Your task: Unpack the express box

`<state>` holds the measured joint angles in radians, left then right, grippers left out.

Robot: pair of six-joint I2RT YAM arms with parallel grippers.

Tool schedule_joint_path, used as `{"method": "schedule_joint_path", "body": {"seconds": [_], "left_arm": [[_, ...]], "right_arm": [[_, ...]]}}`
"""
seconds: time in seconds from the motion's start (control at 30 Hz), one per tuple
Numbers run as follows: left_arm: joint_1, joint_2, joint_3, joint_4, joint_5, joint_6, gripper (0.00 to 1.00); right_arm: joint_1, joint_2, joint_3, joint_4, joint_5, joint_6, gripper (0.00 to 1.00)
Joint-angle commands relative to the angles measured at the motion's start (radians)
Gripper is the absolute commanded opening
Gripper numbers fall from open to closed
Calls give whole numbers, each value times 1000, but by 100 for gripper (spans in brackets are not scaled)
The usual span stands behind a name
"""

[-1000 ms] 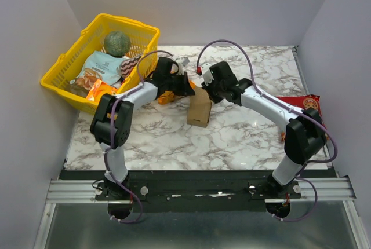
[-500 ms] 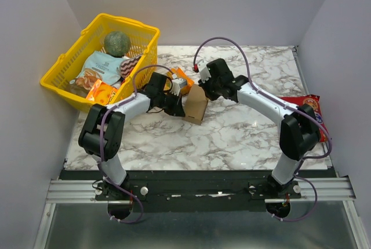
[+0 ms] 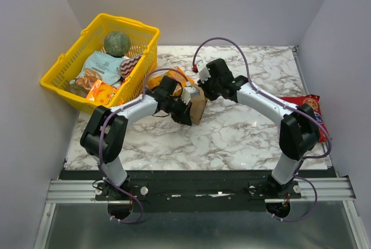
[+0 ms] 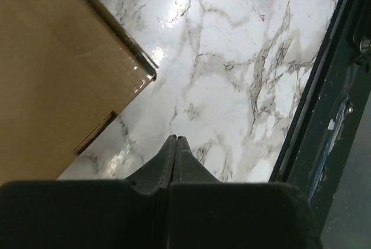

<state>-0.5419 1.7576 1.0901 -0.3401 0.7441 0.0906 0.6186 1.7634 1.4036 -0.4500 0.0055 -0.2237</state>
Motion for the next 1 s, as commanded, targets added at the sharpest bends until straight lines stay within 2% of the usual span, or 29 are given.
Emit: {"method": "schedule_joint_path", "body": {"seconds": [0.0,0.1,0.23,0.37,0.5,0.6,0.73,0.97], "left_arm": [[95,-124,36,-108,-58,95,0],[146,-103,66,-148,-185,119,0],[154,-28,129,-137,-296,124,0],[131,89,203,-129,-276,95,0],[53,92,202,-91,-232,84,0],[-10,77,168,-77,-204,51,0],[-72,4,49,-31,-146,14,0],[-138,-73,-71,94,-115,-35,0]], "right_arm": [[7,-16,-44,-6,37,-16,0],[7,-36,-64,-3,34,-16,0],[7,-65,-98,7,39,-29,1],[7,-78,-115,13,47,-32,0],[3,-73,-112,33,94,30,0],[4,-65,-83,25,112,82,0],[3,-48,-42,1,139,122,0],[3,-16,-43,-36,54,142,0]]}}
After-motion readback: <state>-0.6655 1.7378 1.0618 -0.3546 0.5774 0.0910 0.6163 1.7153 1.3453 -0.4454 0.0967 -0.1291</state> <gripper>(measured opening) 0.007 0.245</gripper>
